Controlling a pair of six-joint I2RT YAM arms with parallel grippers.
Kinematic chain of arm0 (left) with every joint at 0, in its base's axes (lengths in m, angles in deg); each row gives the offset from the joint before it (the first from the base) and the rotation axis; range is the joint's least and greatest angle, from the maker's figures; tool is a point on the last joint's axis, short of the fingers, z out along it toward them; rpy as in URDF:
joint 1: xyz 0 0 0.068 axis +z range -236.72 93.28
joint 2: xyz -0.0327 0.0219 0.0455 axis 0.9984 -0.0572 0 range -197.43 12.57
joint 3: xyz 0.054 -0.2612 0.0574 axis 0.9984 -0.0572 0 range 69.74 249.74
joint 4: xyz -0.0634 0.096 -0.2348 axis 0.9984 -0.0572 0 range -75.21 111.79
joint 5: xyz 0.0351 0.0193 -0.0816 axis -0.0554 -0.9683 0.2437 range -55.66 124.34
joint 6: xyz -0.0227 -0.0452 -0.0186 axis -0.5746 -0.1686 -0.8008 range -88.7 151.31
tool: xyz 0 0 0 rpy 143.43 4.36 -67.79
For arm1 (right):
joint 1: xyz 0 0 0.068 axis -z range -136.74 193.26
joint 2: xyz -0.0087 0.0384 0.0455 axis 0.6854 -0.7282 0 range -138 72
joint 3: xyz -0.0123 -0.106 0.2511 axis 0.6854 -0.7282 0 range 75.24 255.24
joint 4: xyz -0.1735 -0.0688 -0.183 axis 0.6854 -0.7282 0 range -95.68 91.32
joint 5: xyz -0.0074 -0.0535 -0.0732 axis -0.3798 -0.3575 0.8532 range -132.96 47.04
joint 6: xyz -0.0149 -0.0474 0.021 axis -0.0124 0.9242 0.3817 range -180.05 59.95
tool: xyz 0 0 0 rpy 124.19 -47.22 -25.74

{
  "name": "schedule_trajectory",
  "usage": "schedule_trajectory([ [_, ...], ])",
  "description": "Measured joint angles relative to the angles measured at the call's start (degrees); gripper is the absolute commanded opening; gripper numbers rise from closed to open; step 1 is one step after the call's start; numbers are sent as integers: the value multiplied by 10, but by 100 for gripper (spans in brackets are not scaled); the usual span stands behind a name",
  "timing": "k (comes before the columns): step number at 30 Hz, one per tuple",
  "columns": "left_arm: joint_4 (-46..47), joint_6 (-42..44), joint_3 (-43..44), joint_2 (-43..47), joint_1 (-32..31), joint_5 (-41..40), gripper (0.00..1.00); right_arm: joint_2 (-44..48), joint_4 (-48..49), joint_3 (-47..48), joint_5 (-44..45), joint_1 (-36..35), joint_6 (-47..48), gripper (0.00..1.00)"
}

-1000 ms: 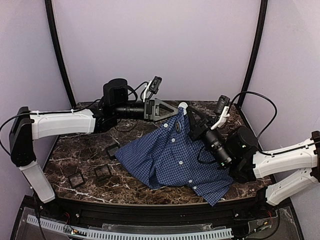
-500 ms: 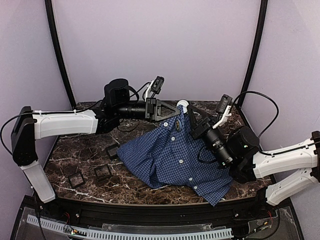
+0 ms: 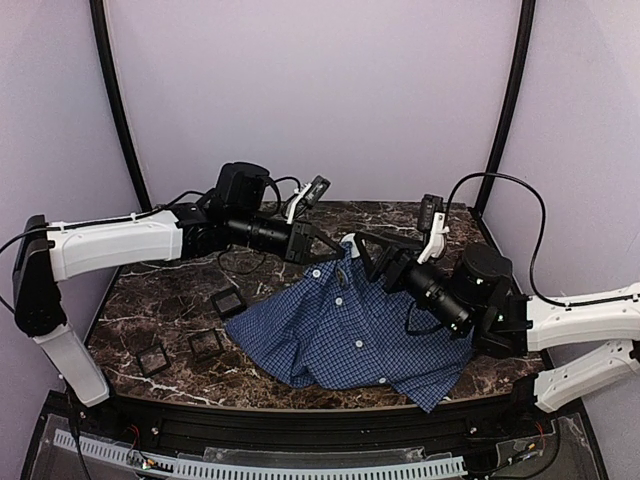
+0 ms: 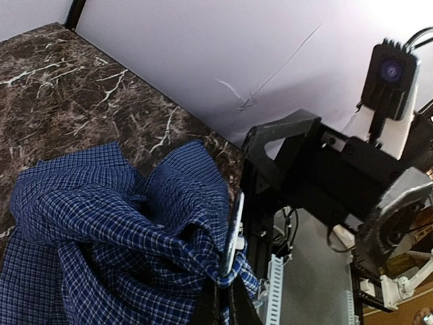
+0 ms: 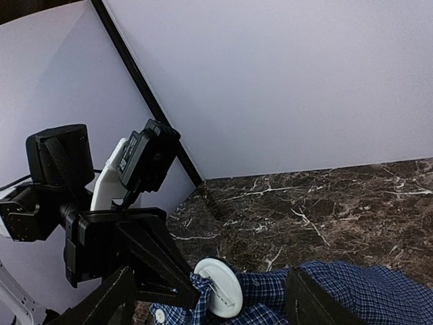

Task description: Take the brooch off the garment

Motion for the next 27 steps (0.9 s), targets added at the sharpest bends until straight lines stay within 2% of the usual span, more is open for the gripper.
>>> schedule_trajectory([
  [5, -145, 115, 24, 7, 0, -44, 1, 14, -181, 73, -69, 31, -10, 76],
  [9, -225, 196, 24, 10, 0, -70, 1, 13, -282, 112, -183, 79, -7, 74],
  [12, -250, 235, 23, 13, 0, -70, 1, 8, -323, 114, -284, 118, -6, 69],
  [17, -262, 268, 6, 20, 0, -42, 1, -24, -350, 114, -411, 146, 3, 59],
  [27, -268, 279, -6, 24, -1, 12, 1, -78, -328, 114, -519, 153, 7, 36],
])
